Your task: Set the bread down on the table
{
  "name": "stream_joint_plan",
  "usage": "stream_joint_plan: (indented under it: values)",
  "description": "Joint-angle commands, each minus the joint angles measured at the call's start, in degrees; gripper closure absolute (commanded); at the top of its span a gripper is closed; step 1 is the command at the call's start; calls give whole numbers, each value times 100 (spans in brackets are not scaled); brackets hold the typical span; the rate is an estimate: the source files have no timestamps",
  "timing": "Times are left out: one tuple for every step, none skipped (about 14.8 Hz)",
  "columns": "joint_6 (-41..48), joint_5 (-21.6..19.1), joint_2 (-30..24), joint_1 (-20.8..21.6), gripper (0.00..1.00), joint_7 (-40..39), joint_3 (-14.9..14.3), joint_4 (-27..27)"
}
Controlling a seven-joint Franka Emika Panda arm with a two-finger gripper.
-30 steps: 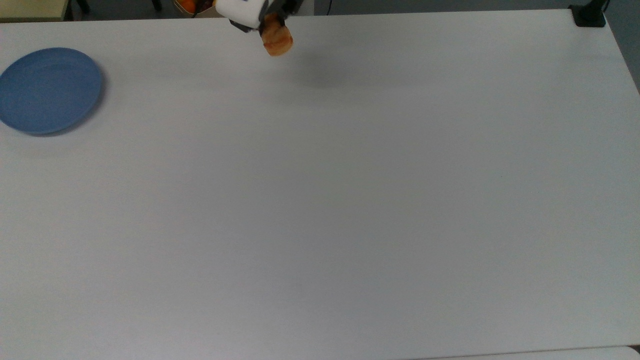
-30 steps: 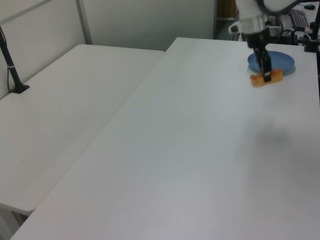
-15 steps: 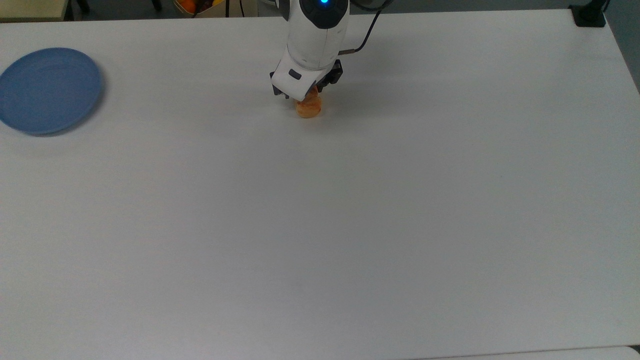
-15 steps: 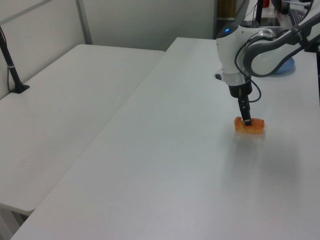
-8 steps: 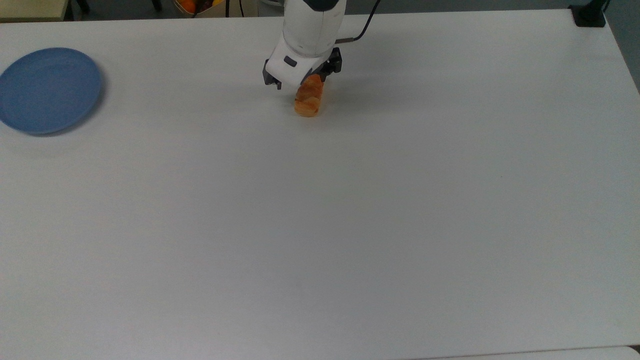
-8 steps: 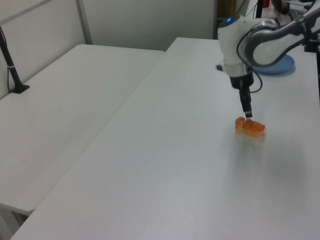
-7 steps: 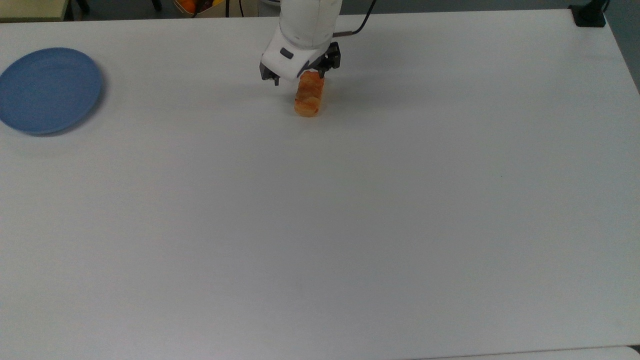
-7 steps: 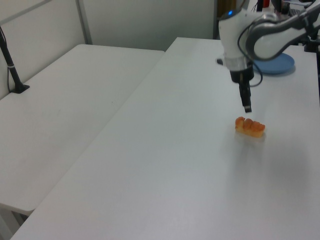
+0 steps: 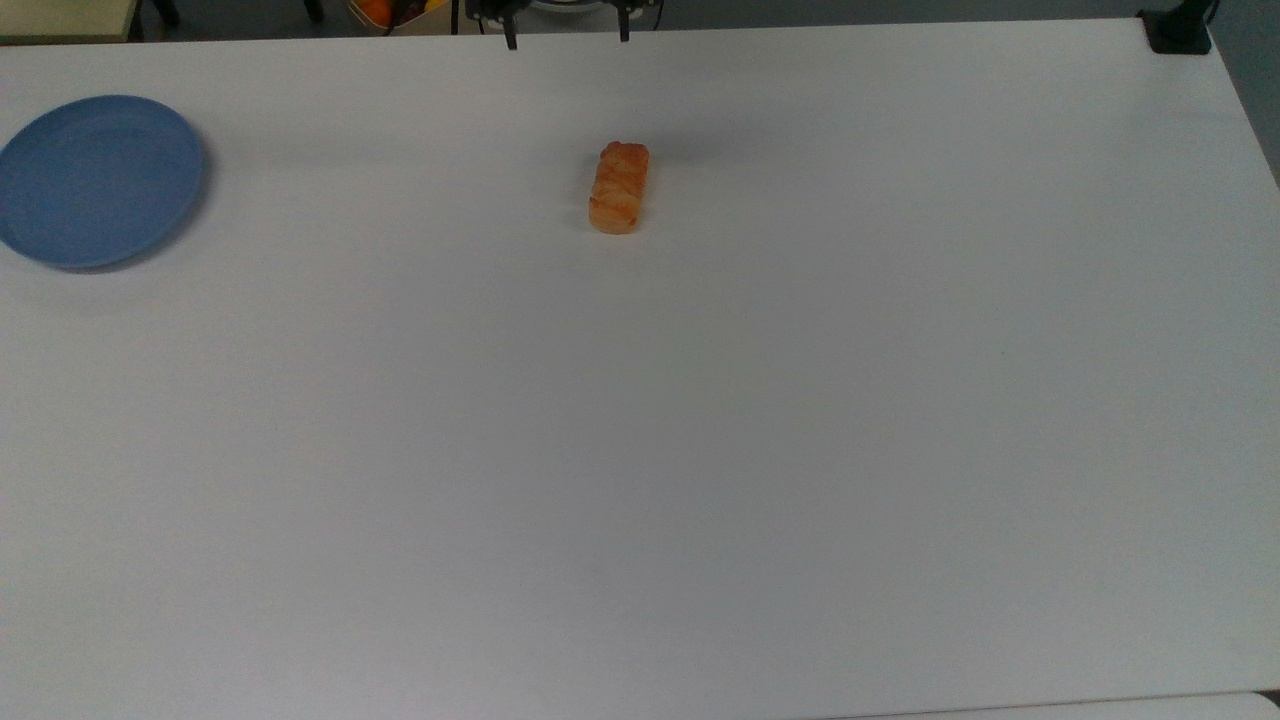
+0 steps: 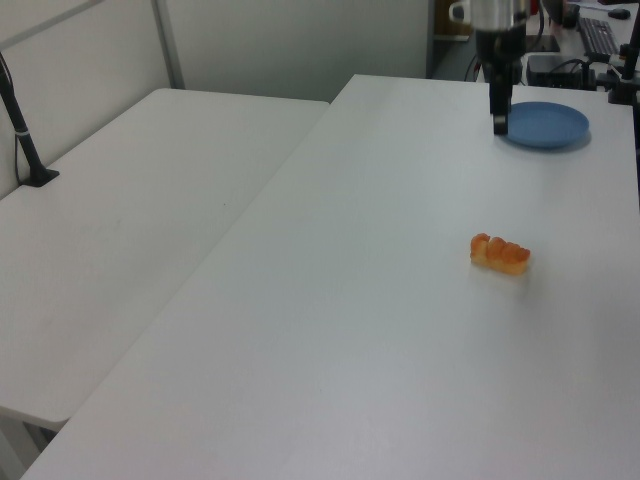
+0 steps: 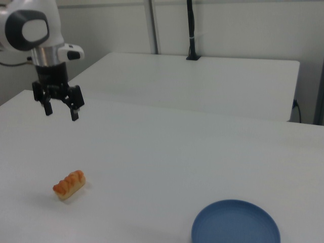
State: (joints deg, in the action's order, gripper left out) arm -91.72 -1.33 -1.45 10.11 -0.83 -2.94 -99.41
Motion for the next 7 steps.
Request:
stream_joint_plan:
  values:
    - [462, -245, -206, -325, 0, 1029, 65, 510]
    - [445, -254, -250, -335, 0, 1067, 65, 580]
    - [445, -254, -260, -335, 0, 1059, 65, 616]
    - [393, -263, -268, -326, 0, 1059, 65, 668]
    - [383, -263, -260, -317, 0, 1007, 65, 686]
    - [331, -254, -225, -291, 0, 832, 65, 678]
    - [130, -263, -190, -291, 0, 604, 65, 686]
